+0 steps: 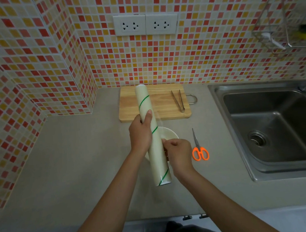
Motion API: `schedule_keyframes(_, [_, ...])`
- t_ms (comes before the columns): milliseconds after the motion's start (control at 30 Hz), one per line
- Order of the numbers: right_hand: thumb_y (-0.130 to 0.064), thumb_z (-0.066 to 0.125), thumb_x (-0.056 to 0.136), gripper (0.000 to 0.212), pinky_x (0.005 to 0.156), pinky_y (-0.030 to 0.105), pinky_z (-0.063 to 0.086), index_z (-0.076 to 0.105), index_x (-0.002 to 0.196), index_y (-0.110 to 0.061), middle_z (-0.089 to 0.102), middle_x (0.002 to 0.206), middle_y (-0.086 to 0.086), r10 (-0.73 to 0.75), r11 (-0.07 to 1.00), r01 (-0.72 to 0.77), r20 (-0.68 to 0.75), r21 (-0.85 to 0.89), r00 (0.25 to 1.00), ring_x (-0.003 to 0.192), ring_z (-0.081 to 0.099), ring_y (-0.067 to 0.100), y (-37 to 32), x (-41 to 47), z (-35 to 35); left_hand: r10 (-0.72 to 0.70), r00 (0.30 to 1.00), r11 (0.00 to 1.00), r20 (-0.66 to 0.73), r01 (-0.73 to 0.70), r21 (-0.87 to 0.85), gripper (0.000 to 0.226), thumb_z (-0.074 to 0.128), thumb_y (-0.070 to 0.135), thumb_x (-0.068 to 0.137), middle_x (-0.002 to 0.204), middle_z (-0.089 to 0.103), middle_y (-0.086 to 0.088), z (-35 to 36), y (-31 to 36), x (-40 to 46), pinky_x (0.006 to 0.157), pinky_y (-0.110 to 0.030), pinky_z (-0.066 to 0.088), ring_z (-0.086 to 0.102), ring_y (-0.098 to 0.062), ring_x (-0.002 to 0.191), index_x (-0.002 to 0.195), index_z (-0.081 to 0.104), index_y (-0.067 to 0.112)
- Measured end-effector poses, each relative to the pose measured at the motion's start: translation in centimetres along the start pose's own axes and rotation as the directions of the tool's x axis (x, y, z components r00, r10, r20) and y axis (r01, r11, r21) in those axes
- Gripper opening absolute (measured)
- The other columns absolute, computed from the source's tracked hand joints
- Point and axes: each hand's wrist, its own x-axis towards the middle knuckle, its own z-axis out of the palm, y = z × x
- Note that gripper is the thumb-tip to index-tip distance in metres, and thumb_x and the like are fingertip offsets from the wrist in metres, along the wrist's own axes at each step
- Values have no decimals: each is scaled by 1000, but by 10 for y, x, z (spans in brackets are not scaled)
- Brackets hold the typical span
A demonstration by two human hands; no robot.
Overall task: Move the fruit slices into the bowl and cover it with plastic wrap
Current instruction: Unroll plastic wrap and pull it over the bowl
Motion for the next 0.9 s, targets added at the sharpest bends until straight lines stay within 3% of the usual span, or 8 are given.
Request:
schedule_keyframes(100, [-14,54,91,42,58,33,34,43,50,-9,47,53,7,-176,907,186,61,-379,983,57,42,20,1,7,-4,-1,999,1000,39,2,-9,39,53,45,93,61,49,6,-3,-1,4,48,-17,34,47,-6,54,65,49,18])
schedule_keyframes(200, [-15,48,93,31,63,39,48,45,63,-10,64,76,19,-202,745,250,148,-618,968,70,59,31,1,12,-8,-23,997,998,69,27,-50,39,52,44,94,61,50,5,-5,-2,8,45,-13,36,48,-6,54,64,49,18])
schedule_keyframes(267, [-13,48,94,30,64,44,56,51,66,-3,64,79,21,-138,805,187,129,-563,982,70,65,35,2,16,-12,-43,994,995,96,52,-90,39,52,43,94,62,52,3,-5,-4,9,47,-15,39,50,-8,55,64,51,17])
schedule_keyframes(400, [-11,48,95,30,41,29,51,63,75,5,59,68,13,71,979,-49,106,-199,992,35,54,13,1,14,-13,-64,990,987,126,82,-138,38,53,42,94,63,55,1,-4,-5,9,57,-29,43,54,-14,59,65,54,17])
schedule_keyframes(500, [-30,49,96,39,41,27,50,66,77,0,63,70,11,162,982,-147,129,-115,978,51,62,22,1,5,-7,-49,992,986,114,66,-150,38,53,42,93,63,55,0,-5,-4,11,59,-31,43,54,-15,60,65,53,17])
schedule_keyframes(667, [-23,51,93,42,64,49,55,60,61,2,56,62,16,70,971,-35,142,-235,987,59,54,28,-2,0,-4,-17,993,989,115,34,-147,39,53,43,94,63,53,2,-4,-1,11,56,-26,41,51,-11,58,67,53,15])
schedule_keyframes(767, [-18,46,95,46,58,37,43,42,49,-12,48,53,5,-93,849,162,160,-502,983,59,49,25,-6,-1,-7,-20,991,989,135,39,-140,38,52,43,94,65,56,1,-8,-1,14,57,-26,43,54,-12,60,68,54,15])
schedule_keyframes(900, [-17,41,97,34,60,34,40,55,69,-4,58,71,10,-155,771,242,194,-590,969,68,54,29,-4,2,-11,-50,988,978,149,79,-195,38,52,41,94,58,56,7,-11,-3,19,51,-20,43,54,-5,53,64,54,17])
